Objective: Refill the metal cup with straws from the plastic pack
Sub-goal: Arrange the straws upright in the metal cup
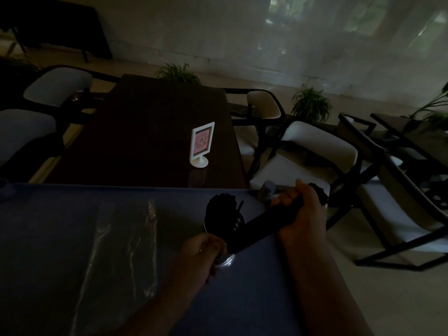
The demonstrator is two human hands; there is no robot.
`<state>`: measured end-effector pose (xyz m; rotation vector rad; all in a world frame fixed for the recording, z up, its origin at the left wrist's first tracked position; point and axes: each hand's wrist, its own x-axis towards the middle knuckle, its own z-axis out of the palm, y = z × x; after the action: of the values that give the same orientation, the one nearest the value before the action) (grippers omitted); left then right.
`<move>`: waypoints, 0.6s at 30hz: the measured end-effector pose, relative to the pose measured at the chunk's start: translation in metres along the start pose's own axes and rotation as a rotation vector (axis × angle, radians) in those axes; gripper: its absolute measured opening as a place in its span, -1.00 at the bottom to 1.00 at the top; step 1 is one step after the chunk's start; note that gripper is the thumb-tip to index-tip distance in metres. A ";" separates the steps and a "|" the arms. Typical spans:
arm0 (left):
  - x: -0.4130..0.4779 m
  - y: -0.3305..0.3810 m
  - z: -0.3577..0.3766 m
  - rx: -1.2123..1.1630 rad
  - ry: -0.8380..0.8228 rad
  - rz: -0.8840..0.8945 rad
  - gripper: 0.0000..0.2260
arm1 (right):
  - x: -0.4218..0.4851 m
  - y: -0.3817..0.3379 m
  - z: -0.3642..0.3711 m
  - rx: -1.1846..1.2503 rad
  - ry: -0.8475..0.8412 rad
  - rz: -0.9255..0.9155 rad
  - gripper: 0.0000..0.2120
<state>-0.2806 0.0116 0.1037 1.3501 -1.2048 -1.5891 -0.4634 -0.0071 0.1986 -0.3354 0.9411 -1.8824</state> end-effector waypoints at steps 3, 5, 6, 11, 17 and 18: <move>0.016 -0.008 -0.012 0.393 0.017 0.349 -0.77 | 0.025 0.008 0.002 0.053 0.124 0.020 -0.70; 0.023 -0.014 -0.015 0.546 -0.022 0.443 -0.75 | 0.037 0.020 0.000 -0.013 0.196 0.017 -0.73; 0.024 -0.017 -0.016 0.593 -0.045 0.457 -0.74 | 0.042 0.026 -0.001 -0.070 0.223 0.007 -0.73; 0.027 -0.027 -0.019 0.638 -0.087 0.502 -0.73 | 0.049 0.053 -0.002 -0.388 0.260 -0.135 -0.81; 0.029 -0.031 -0.022 0.686 -0.050 0.553 -0.73 | 0.038 0.073 -0.001 -0.680 0.202 -0.322 -0.85; 0.029 -0.030 -0.022 0.691 -0.049 0.551 -0.72 | 0.035 0.077 -0.002 -0.710 0.167 -0.327 -0.89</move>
<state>-0.2631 -0.0109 0.0653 1.2026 -2.0576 -0.8410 -0.4324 -0.0537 0.1355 -0.8001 1.7499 -1.8214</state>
